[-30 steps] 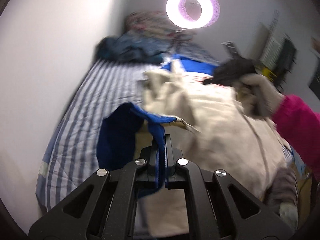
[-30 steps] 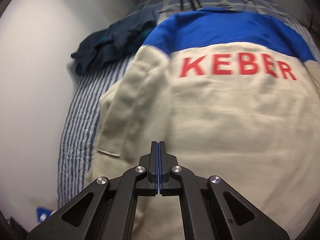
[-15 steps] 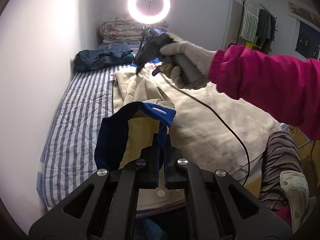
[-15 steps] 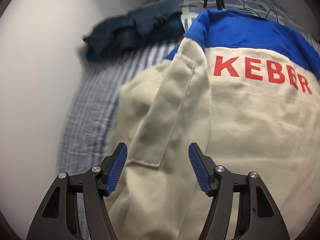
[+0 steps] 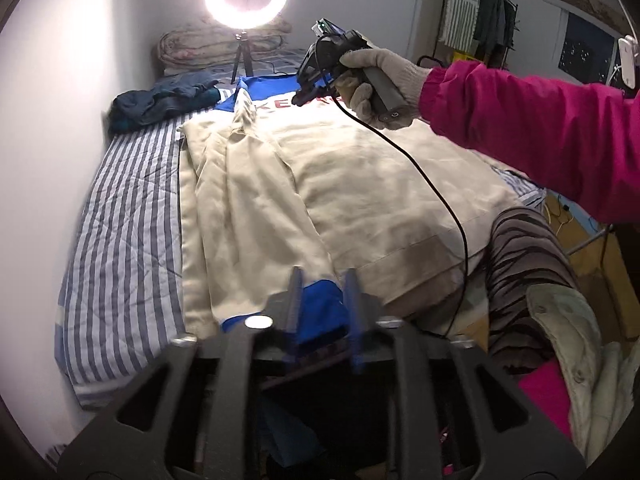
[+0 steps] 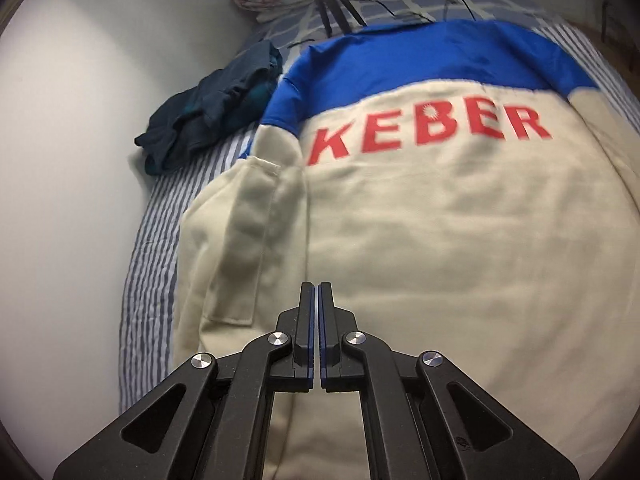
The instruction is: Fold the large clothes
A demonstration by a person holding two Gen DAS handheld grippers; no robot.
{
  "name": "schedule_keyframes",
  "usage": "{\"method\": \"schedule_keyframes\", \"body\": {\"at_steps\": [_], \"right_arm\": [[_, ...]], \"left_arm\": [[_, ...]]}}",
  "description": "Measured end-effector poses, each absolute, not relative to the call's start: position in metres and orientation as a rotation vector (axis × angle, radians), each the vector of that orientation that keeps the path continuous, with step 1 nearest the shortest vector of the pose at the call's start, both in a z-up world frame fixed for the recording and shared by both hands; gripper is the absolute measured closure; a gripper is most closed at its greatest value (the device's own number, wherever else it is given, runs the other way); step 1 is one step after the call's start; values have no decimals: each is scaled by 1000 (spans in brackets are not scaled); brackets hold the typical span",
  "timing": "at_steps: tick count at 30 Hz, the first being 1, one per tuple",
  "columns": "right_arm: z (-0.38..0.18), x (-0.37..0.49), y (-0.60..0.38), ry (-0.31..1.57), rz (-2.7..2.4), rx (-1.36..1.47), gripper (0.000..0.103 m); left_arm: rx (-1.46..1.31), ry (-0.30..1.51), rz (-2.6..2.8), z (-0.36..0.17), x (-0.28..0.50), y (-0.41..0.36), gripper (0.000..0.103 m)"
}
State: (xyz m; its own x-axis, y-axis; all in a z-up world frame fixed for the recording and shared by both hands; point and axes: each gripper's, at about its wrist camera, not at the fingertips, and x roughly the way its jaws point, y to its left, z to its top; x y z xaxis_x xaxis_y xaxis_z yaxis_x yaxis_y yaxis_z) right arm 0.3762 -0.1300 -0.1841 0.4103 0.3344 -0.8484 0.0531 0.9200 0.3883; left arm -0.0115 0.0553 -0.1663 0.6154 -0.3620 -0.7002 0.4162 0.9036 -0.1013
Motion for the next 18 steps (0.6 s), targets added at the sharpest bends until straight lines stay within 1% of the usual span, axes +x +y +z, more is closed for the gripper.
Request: {"method": "schedule_keyframes", "body": {"at_steps": [1,2,3,4,8,12,13,14,15,16,18], "right_arm": [[-185,376,-130,1147,200,405,83],[-184,376,-127,1140,211,414,62],[-182,377,-121,1126,212,414,52],[-181,380,-113,1113,220,409,43],[-184,398,-71,1139,267,342,43],[-201,418,-29,1209,206,206,43],[-206,421,-24,1226,187,172,51],[-210,423,-21,1238,180,146,77],[-214,425,-20,1254,184,133,93],[-214,423,-21,1266,194,138,101],[-207,419,-34,1238,214,169,101]], "left_arm": [[66,787,-443,-164,-13,57,63],[49,781,-424,-162,-14,60,62],[36,779,-405,-161,-14,64,62],[27,781,-392,-160,-12,67,62],[-47,812,-315,-169,-1,86,62],[-81,825,-274,-174,3,98,62],[-82,825,-270,-175,3,100,62],[-84,825,-263,-175,5,101,62],[-87,826,-261,-176,5,102,62],[-93,827,-260,-177,6,103,62],[-103,832,-258,-179,8,104,62]]}}
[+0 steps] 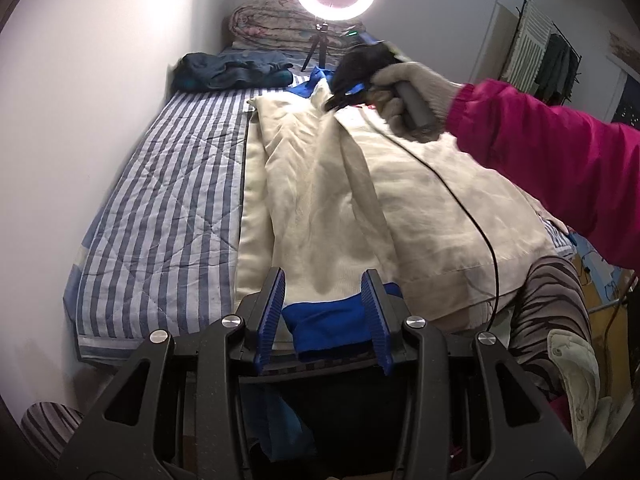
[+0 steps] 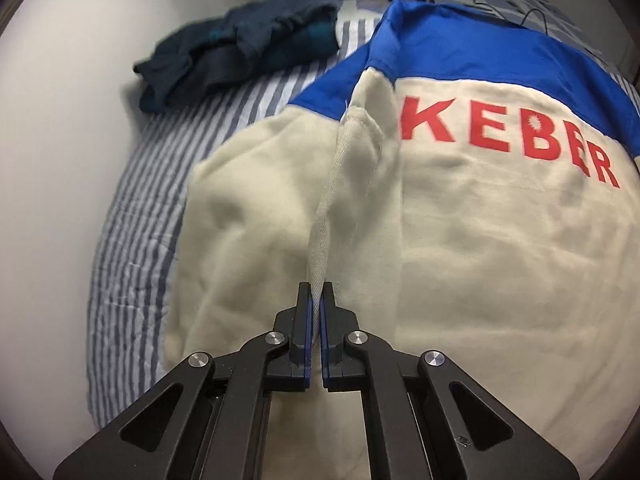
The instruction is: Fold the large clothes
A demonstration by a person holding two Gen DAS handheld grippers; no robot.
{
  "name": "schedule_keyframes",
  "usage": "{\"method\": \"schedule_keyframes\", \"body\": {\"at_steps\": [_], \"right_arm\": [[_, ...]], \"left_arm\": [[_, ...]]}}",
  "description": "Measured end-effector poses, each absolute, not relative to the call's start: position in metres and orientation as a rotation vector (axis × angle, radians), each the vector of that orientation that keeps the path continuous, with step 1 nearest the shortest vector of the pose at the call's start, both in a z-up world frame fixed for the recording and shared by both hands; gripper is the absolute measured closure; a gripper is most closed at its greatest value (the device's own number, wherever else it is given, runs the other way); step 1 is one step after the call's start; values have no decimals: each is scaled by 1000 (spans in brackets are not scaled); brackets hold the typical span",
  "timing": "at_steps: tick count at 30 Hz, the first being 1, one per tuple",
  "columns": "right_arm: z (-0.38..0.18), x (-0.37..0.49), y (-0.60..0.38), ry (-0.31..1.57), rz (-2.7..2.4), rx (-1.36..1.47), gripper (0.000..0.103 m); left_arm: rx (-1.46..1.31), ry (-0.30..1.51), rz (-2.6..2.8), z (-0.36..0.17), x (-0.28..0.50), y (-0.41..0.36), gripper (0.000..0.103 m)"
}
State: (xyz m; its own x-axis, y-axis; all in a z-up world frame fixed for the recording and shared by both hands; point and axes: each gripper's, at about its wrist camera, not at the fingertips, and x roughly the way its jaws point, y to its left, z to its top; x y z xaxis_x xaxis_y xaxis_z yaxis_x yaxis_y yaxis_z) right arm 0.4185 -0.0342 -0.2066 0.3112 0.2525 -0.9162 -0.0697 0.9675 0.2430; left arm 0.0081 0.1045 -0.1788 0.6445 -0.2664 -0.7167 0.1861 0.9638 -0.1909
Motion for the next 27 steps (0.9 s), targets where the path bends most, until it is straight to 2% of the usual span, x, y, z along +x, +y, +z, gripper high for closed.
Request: {"method": "schedule_keyframes", "body": {"at_steps": [4,7,8,9,10,12,17,20,21,23,25,27], "right_arm": [[-188,404,-86,1161,297,317,101],[-202,392,-139,1128,315,467,101],[-213,389,-150,1155,259,454,90],[-223,387,-156,1193,191,396,85],[-228,384,-159,1217,135,332,72],[-224,373,-163,1198,105,284,71],[-185,344,-153,1135,184,172,70],[-167,334,-140,1106,236,107,69],[-161,332,-135,1098,256,106,67],[-150,335,-120,1079,285,105,56],[-141,343,-103,1059,316,85,50],[-138,352,-80,1050,333,42,49]], "left_arm": [[-117,849,-262,-184,10,104,62],[-141,870,-264,-189,12,105,61],[-162,883,-268,-192,13,106,59],[-180,892,-272,-194,15,107,56],[-194,896,-275,-196,15,108,54],[-253,909,-277,-200,19,112,52],[-449,959,-320,-215,37,120,41],[-533,1008,-347,-233,53,113,40],[-545,1028,-357,-239,58,109,40],[-567,1056,-374,-250,63,102,40],[-581,1073,-390,-258,61,95,40],[-578,1082,-412,-261,61,87,40]]}}
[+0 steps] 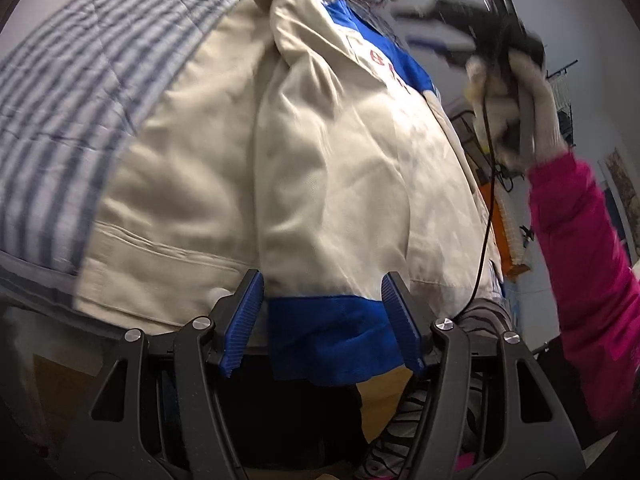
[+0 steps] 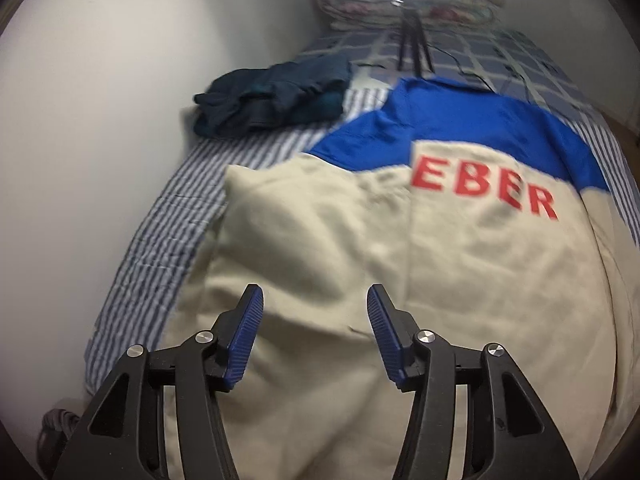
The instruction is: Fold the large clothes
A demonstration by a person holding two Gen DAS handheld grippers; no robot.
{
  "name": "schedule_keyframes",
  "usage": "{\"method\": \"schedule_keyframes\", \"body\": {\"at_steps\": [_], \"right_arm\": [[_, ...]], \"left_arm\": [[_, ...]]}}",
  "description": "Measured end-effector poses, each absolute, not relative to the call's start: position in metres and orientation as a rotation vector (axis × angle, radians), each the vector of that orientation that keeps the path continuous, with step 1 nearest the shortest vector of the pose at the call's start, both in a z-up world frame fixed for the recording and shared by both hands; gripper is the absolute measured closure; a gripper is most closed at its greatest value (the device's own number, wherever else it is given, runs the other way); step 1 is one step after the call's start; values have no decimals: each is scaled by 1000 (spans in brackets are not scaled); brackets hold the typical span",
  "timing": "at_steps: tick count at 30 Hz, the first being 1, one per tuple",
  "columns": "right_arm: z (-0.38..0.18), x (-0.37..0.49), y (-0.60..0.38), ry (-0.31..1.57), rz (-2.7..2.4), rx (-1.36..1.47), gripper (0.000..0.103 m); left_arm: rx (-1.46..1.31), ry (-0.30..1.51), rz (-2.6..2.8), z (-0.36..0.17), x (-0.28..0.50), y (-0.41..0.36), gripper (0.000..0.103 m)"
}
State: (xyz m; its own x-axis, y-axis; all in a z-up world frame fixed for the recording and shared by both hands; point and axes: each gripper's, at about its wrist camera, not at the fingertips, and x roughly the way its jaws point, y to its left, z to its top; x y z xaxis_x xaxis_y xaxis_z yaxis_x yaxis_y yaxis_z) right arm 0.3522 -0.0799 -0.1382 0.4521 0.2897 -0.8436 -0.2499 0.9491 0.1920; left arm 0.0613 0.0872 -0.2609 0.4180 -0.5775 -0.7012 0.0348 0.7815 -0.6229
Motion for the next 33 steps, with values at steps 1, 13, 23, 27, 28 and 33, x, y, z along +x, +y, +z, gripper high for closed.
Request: {"method": "schedule_keyframes", "body": {"at_steps": [1,13,23,27,28,33], "right_arm": [[-138,357,-69,1051,336,18,47],[-163,430,48,1077,290,-217,45],[-214,458,85,1163,231,-472,95],[-200,461,79,1133,238,-442,98],[-192,464,77,1127,240,-416,98],[-167,483,67,1096,242,-268,98]], "left_arm": [[-569,1079,-416,-262,60,85,41],[-496,1039,-445,-258,55,80,96],[-476,1095,-400,-270,57,75,80],[-508,1086,-397,-263,56,85,98],[-509,1066,-389,-256,54,89,98],[-498,962,-288,-224,47,118,98]]}}
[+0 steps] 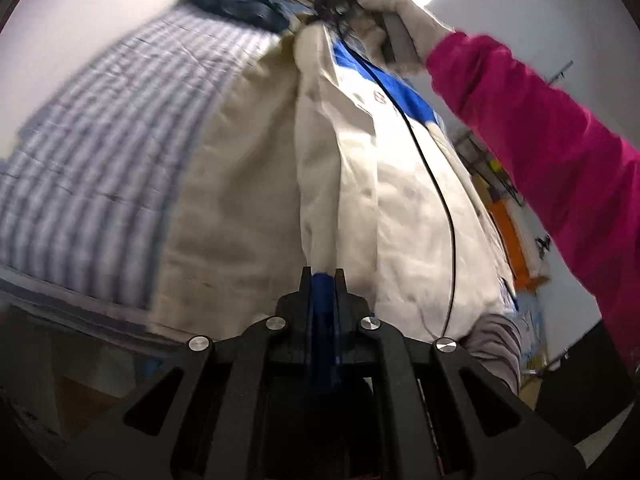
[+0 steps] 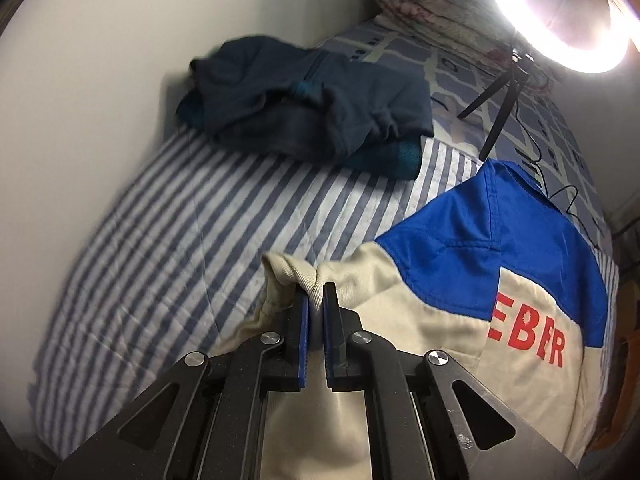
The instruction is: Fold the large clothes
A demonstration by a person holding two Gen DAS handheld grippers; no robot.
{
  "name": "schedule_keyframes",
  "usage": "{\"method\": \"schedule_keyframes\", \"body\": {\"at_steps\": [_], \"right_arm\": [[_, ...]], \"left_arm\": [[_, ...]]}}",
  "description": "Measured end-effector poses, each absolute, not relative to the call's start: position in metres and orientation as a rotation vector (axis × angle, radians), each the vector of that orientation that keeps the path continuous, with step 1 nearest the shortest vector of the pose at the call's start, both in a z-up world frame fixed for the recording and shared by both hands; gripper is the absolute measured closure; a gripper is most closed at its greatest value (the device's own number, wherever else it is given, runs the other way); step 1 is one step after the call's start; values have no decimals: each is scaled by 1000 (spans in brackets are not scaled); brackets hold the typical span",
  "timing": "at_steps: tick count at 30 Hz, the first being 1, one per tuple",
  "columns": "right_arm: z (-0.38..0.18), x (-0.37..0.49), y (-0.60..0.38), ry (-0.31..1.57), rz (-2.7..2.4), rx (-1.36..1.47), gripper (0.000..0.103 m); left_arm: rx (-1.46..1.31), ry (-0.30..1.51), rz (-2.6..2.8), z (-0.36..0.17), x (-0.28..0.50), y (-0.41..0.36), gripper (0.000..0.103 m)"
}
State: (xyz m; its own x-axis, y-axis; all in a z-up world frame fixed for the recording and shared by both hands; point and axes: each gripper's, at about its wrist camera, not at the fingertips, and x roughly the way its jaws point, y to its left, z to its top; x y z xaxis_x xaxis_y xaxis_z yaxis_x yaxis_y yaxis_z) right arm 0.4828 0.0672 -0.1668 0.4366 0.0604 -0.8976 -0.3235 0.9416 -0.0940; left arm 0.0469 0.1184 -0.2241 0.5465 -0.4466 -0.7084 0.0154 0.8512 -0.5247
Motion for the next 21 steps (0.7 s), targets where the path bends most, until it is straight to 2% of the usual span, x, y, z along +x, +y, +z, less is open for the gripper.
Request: {"method": "schedule_keyframes", "body": {"at_steps": [3,5,6,16,21], "right_arm": [[-175,491,79,1074,261,-230,96],[-186,494,88,1099,286,-218,87],[-190,494,93,1120,313,-200,86],[-148,430,34,1053,391,-128,85],[-171,392,-27,1078,324,-80,84]], "left_arm": [[-494,1025,-169,-244,54,132,74],[-519,1049,-117,-256,55,143,74],[-526,1054,-109,-258,56,145,74],[-468,1038,-151,-258,51,138,75],[-412,1052,-128,-256,45,131,79]]}}
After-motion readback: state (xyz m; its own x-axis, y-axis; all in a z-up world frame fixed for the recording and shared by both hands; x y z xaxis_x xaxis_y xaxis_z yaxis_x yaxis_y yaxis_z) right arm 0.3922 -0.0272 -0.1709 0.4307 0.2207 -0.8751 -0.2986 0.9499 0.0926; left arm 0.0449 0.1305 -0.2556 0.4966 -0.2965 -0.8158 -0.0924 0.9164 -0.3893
